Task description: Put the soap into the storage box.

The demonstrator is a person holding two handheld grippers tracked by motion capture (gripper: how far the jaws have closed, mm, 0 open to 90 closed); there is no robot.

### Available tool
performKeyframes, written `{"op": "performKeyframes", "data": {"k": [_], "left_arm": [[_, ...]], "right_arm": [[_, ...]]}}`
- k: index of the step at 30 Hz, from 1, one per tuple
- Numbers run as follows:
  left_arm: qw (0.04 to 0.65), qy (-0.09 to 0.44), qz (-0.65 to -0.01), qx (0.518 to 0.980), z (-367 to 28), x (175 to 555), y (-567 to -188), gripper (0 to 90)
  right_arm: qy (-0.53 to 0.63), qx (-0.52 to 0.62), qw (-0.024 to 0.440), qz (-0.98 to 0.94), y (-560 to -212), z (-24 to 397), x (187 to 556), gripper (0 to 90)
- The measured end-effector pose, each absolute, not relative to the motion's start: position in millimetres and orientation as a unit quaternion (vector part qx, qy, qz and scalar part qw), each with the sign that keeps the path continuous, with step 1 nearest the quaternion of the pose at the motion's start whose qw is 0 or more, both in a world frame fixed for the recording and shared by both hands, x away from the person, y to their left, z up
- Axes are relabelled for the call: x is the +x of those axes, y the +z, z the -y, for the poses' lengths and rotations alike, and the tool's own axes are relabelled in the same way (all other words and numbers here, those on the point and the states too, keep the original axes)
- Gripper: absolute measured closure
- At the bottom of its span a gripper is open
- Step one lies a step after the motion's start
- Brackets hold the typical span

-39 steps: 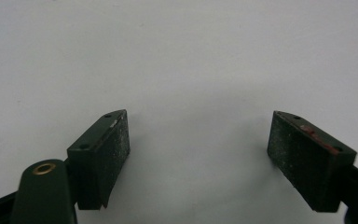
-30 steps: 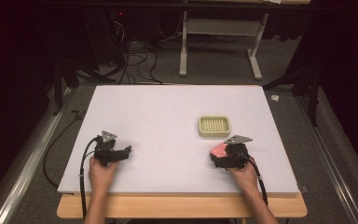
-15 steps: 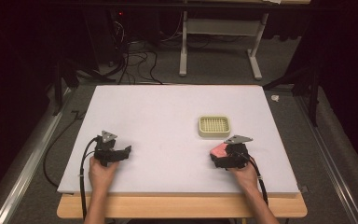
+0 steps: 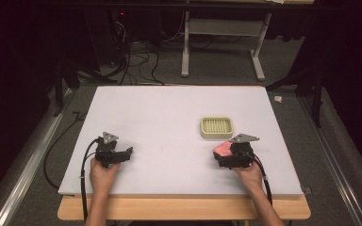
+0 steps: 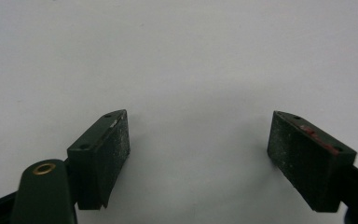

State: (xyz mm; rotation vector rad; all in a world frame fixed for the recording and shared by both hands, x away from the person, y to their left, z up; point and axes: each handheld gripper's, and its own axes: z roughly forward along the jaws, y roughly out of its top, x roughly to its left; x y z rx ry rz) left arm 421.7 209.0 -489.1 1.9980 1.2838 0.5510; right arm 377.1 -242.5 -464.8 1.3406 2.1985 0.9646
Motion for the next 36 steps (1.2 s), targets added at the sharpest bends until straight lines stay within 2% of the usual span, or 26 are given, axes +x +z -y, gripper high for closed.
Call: {"op": "performKeyframes", "data": {"k": [36], "left_arm": [[0.344, 0.212, -0.494, 0.769, -209.0, 421.7, -489.1, 21.5]], "right_arm": [[0.373, 0.488, 0.190, -0.766, -428.7, 255.4, 382.2, 13.7]]}}
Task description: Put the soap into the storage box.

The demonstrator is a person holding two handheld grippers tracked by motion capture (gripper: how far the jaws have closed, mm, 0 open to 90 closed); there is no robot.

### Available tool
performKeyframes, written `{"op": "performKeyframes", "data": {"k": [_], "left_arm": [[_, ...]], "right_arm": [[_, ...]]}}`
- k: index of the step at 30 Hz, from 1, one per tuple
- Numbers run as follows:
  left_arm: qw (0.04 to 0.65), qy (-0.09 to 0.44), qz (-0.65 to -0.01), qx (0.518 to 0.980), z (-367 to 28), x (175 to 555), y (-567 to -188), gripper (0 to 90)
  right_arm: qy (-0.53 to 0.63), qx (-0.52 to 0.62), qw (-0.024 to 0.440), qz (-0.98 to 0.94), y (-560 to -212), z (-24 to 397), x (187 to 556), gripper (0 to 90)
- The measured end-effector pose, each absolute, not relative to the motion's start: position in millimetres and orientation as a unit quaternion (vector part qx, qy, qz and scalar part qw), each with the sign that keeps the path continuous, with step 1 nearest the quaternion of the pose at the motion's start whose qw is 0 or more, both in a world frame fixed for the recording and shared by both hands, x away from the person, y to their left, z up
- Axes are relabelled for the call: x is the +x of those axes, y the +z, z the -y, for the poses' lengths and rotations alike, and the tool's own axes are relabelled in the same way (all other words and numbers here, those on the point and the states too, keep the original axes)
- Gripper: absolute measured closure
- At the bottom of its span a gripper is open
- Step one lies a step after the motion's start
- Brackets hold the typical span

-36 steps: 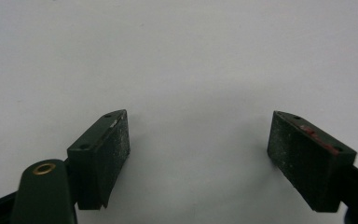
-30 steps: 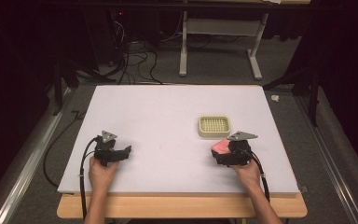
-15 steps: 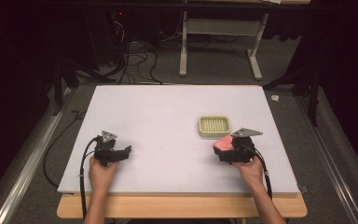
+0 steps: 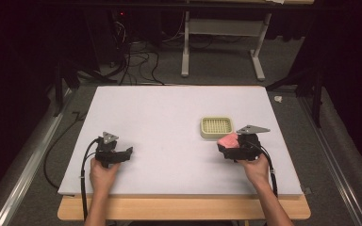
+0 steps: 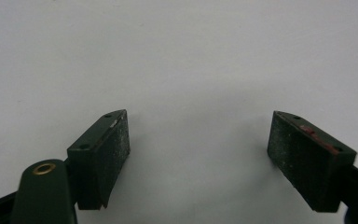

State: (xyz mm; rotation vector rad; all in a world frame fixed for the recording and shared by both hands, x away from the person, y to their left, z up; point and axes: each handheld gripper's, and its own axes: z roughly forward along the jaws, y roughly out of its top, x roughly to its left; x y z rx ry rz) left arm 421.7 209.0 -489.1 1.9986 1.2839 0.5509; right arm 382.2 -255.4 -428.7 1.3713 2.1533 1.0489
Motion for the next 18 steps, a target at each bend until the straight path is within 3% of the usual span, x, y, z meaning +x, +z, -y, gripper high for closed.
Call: {"op": "performKeyframes", "data": {"k": [18], "left_arm": [[0.345, 0.212, -0.494, 0.769, -208.9, 421.7, -489.1, 21.5]], "right_arm": [[0.358, 0.507, 0.196, -0.759, -417.5, 251.1, 392.0, 13.7]]}}
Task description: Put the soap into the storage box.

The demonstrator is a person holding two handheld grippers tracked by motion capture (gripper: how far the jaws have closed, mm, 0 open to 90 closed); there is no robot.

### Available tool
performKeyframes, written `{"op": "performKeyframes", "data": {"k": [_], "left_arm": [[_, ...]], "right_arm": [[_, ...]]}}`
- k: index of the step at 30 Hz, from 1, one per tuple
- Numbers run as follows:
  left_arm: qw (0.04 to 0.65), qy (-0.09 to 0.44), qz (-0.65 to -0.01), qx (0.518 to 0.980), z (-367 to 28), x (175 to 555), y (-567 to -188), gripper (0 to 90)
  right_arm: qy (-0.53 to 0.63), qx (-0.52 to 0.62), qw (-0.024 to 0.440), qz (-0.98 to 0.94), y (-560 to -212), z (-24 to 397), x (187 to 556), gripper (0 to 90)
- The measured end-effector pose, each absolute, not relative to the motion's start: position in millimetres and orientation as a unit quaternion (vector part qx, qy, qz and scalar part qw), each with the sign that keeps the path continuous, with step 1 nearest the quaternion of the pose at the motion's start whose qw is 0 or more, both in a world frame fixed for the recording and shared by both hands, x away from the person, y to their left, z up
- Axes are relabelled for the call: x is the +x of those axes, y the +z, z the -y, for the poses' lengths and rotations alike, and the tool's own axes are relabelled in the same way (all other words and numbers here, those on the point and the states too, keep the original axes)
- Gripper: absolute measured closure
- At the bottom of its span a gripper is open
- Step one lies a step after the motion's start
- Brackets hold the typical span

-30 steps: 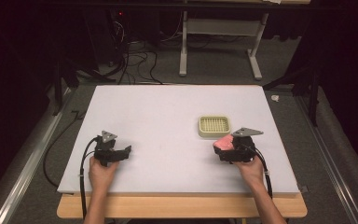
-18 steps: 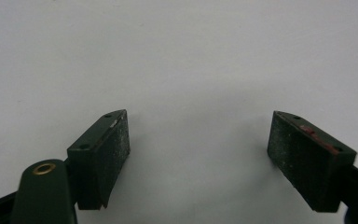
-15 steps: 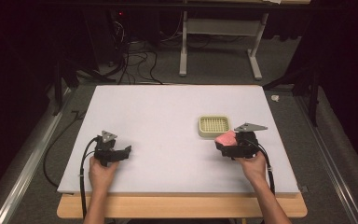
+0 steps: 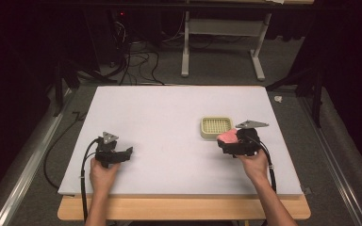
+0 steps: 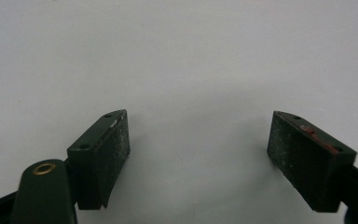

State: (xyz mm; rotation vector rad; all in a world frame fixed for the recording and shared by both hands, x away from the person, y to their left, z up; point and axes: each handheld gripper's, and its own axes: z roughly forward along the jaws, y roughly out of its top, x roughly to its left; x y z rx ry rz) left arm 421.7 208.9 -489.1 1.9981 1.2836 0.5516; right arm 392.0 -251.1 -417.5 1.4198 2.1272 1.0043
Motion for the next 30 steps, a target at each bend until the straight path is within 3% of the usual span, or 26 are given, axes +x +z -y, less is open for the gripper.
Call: {"op": "performKeyframes", "data": {"k": [18, 25, 30], "left_arm": [[0.344, 0.213, -0.494, 0.769, -208.8, 421.6, -489.1, 21.5], [0.344, 0.212, -0.494, 0.769, -208.9, 421.7, -489.1, 21.5], [0.345, 0.212, -0.494, 0.769, -208.9, 421.7, -489.1, 21.5]], "right_arm": [[0.342, 0.542, 0.196, -0.742, -400.2, 242.3, 406.4, 13.7], [0.342, 0.533, 0.211, -0.744, -376.5, 235.9, 414.7, 13.7], [0.333, 0.532, 0.212, -0.749, -384.3, 232.4, 418.0, 13.7]]}}
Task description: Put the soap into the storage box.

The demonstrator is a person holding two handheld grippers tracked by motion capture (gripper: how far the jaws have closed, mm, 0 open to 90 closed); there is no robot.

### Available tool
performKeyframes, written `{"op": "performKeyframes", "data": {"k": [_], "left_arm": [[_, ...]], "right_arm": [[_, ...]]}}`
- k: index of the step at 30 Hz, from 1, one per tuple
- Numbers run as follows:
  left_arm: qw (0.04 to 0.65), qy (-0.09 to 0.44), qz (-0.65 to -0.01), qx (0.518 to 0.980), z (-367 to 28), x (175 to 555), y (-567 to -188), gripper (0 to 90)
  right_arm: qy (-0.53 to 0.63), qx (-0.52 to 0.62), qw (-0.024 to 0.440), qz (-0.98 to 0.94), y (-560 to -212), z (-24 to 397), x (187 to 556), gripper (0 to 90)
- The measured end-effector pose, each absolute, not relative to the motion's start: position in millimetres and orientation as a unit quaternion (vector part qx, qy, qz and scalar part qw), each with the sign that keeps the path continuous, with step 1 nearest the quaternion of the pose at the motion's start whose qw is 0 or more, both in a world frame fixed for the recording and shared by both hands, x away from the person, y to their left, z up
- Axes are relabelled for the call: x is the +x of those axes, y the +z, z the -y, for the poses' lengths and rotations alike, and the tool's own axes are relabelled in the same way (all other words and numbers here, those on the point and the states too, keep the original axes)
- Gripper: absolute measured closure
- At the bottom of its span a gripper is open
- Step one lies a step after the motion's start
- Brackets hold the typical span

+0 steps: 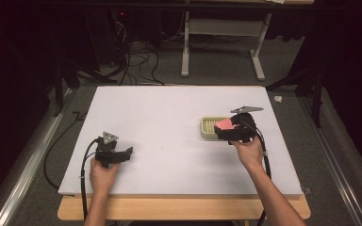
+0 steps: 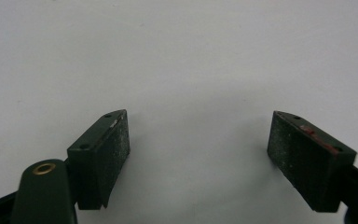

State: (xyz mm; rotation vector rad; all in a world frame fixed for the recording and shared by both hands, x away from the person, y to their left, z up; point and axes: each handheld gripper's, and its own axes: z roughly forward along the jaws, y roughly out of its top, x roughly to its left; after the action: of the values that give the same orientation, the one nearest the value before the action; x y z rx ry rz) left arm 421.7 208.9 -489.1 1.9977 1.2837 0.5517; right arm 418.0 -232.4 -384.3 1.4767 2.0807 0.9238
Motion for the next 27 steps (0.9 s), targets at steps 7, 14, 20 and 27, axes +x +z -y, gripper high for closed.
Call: {"op": "performKeyframes", "data": {"k": [7, 14, 20, 27], "left_arm": [[0.345, 0.212, -0.494, 0.769, -208.9, 421.7, -489.1, 21.5], [0.344, 0.213, -0.494, 0.769, -208.9, 421.6, -489.1, 21.5], [0.344, 0.213, -0.494, 0.769, -208.9, 421.6, -489.1, 21.5], [0.345, 0.212, -0.494, 0.769, -209.0, 421.7, -489.1, 21.5]], "right_arm": [[0.323, 0.543, 0.201, -0.749, -394.7, 230.8, 436.7, 13.7], [0.323, 0.544, 0.204, -0.747, -392.1, 221.6, 453.0, 13.7], [0.320, 0.539, 0.209, -0.751, -391.8, 216.1, 463.6, 13.7], [0.311, 0.545, 0.210, -0.750, -399.0, 212.9, 470.6, 13.7]]}}
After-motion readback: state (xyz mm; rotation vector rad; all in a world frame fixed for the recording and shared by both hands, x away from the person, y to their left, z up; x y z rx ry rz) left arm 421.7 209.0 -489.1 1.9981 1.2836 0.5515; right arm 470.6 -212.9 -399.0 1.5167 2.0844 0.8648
